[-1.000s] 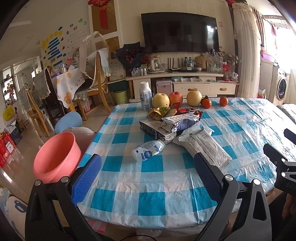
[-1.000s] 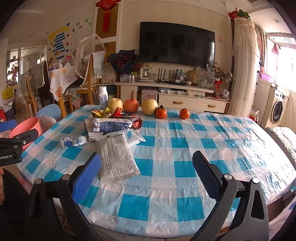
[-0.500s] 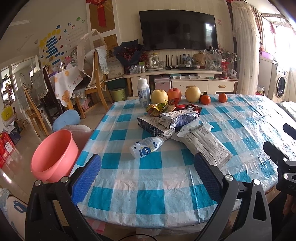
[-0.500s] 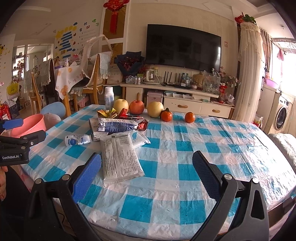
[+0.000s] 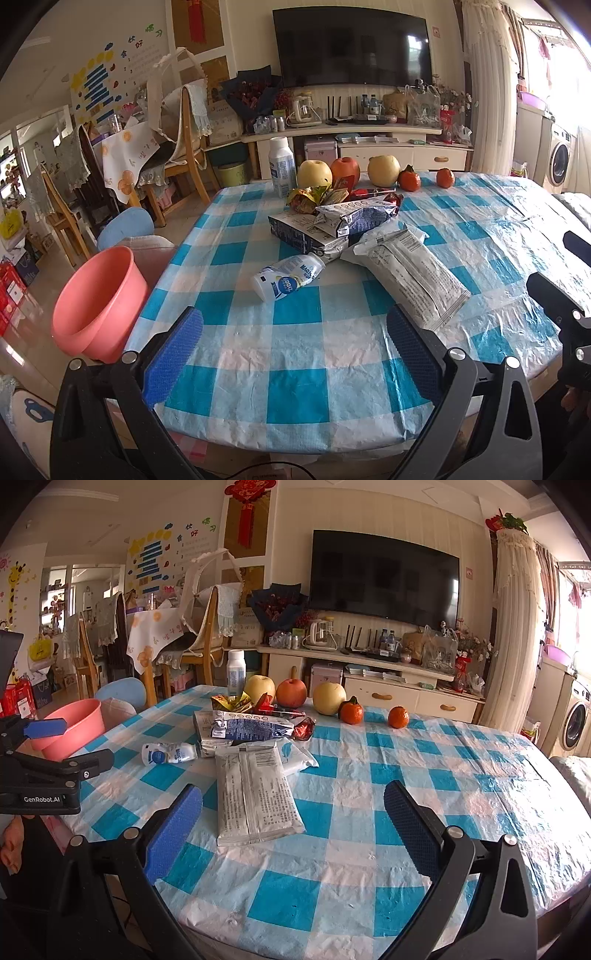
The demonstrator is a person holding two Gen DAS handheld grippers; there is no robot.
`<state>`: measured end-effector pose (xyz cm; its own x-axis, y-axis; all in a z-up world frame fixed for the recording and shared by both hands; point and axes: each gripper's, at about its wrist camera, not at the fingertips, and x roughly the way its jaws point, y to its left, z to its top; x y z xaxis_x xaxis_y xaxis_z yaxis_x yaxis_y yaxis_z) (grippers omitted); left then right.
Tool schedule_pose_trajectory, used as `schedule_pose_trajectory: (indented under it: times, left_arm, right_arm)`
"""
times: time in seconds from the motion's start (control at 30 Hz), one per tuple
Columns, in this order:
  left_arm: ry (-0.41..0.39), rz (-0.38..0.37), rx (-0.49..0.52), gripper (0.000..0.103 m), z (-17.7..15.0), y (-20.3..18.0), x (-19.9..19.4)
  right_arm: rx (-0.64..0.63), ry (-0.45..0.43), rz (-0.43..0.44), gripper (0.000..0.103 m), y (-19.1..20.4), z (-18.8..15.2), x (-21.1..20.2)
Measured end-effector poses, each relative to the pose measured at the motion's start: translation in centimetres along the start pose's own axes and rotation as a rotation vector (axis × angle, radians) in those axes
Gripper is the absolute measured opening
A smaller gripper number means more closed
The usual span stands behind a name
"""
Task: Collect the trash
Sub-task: 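Grasp the white plastic bottle with left tool while right tool grasps the white paper bag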
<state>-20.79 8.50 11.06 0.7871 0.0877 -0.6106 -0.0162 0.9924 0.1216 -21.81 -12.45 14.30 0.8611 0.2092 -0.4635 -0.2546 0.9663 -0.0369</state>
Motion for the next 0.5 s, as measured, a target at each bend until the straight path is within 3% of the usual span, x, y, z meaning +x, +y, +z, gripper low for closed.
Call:
schedule_pose_trajectory:
  times: [0.27,0.5]
  left_arm:
    - [0.015,-0.031,0.007,0.098,-0.6,0.0,1.3]
    - [0.028,-0.128,0.068,0.098,-0.4,0.8,3.0]
  right_arm:
    - [0.008,0.087,0.071,0.100,0.2,-0.6,1.8]
    - [-0.021,0.141,0.083,0.100,0.8,-0.7,3.4]
